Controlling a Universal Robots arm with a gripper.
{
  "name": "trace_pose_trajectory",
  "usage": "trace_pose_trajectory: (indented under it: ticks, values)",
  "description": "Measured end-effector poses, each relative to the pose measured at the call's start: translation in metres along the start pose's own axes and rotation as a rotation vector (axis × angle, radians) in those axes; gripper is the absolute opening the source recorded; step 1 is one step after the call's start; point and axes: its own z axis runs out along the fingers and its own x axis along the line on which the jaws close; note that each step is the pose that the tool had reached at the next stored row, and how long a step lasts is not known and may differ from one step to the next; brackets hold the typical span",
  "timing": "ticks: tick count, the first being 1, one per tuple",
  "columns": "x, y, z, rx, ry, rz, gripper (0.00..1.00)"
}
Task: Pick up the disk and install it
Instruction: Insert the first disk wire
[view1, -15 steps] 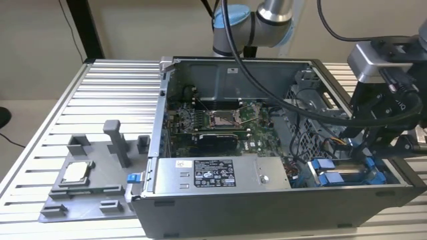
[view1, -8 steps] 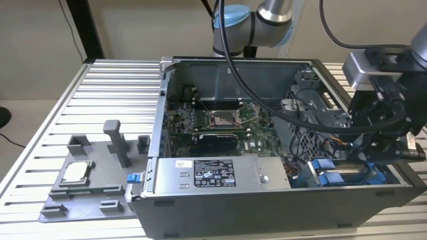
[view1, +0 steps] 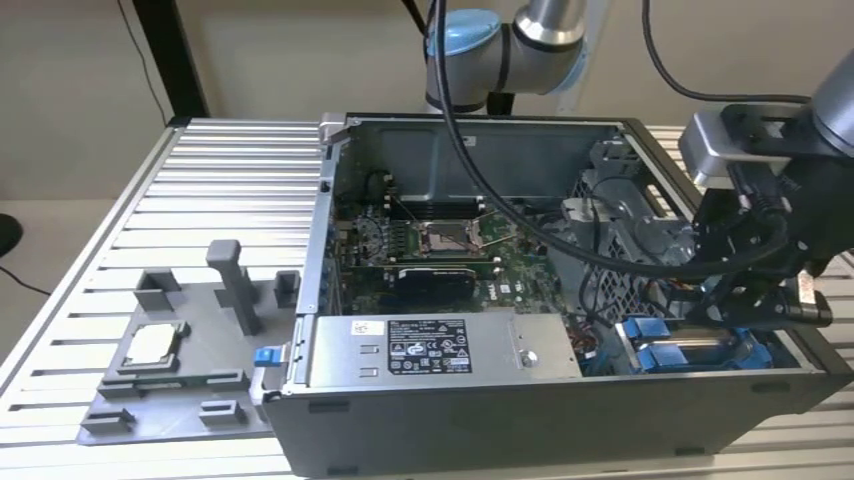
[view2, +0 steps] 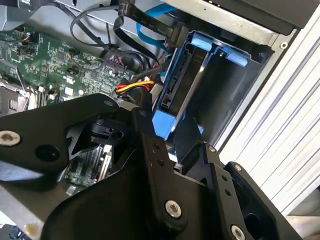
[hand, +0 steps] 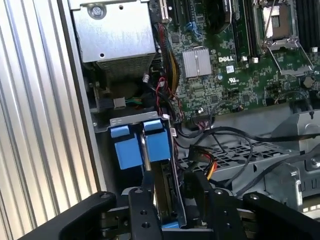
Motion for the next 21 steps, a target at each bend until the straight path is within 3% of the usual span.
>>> trace_pose_trajectory:
  ticks: [4,8,11,17,21]
  values:
    - [-0.0027,0.0005,0.0034,-0.0016,-0.0168,0.003,1.00]
    - [-0.0045,0.0008,0.0055,-0.0022,-0.0472,0.003,1.00]
    - [-0.0043,0.0006,0.0081,-0.0027,-0.0624,0.006,1.00]
    - [-0.0034,-0.0014,0.0166,-0.0027,-0.0711,0.011,1.00]
    - [-0.0031,-0.0017,0.0169,-0.0030,-0.0726,0.011,1.00]
